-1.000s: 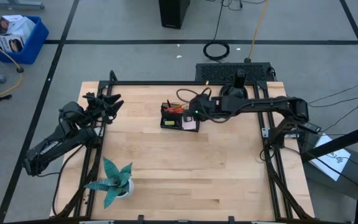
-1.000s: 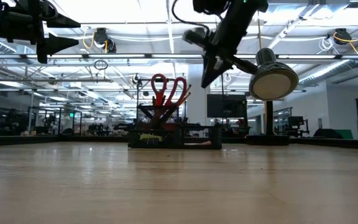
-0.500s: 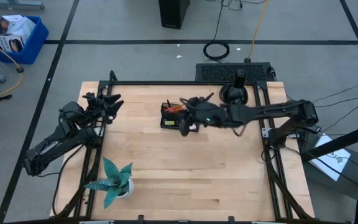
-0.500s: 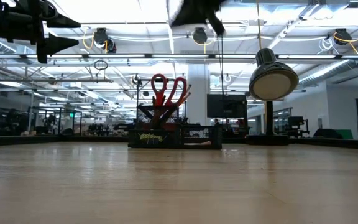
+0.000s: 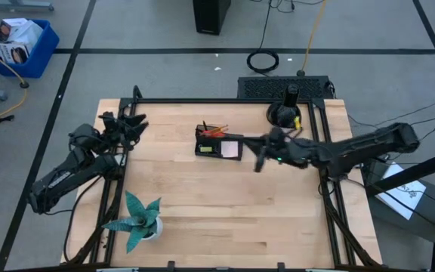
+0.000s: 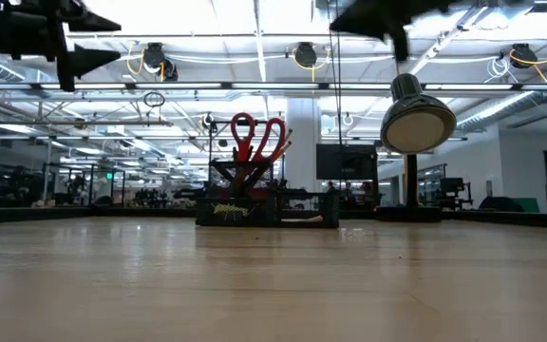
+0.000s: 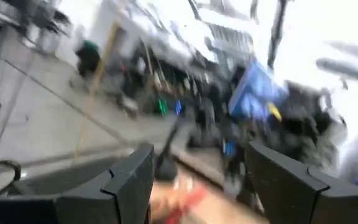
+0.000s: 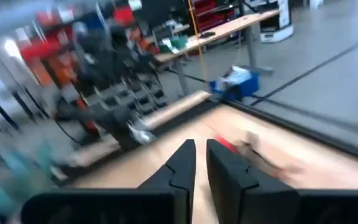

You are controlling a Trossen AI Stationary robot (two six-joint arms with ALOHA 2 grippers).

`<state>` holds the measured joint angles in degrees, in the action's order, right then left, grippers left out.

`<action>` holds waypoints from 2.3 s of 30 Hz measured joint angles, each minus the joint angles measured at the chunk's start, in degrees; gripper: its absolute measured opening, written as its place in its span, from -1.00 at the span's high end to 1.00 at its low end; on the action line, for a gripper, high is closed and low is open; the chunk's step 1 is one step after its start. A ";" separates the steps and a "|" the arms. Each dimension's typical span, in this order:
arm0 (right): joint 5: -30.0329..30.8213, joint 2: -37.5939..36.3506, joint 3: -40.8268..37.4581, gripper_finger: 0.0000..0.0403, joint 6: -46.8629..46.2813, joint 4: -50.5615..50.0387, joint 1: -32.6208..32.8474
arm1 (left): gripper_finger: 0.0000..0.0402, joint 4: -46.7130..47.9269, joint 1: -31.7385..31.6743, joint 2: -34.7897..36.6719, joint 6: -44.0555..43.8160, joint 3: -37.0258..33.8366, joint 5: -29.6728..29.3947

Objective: Pick and place office supplies into organizer
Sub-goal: Return to Home Position

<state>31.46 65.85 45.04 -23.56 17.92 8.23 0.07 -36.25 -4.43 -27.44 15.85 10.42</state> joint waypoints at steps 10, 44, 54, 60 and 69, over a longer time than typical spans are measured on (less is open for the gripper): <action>-3.21 -16.25 -31.97 0.83 5.19 36.95 4.10 | -0.27 1.33 1.52 0.24 7.90 -0.15 10.31; -1.02 -32.15 -44.14 0.83 19.59 36.17 10.04 | -0.27 -12.55 14.41 4.15 9.98 -14.16 11.99; 13.32 -42.61 -44.18 0.83 23.92 25.84 17.07 | -0.27 -13.03 19.31 4.24 9.10 -15.03 12.56; 22.64 -49.54 -44.18 0.83 30.38 22.98 24.20 | -0.27 -13.69 19.14 4.24 9.47 -15.01 15.10; 16.88 -51.72 -44.19 0.83 21.68 21.87 23.14 | -0.27 -9.78 16.96 4.22 8.70 -15.03 17.37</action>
<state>48.34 14.13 0.85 -1.88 39.79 31.37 -9.72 -19.29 -0.21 -18.74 0.82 27.79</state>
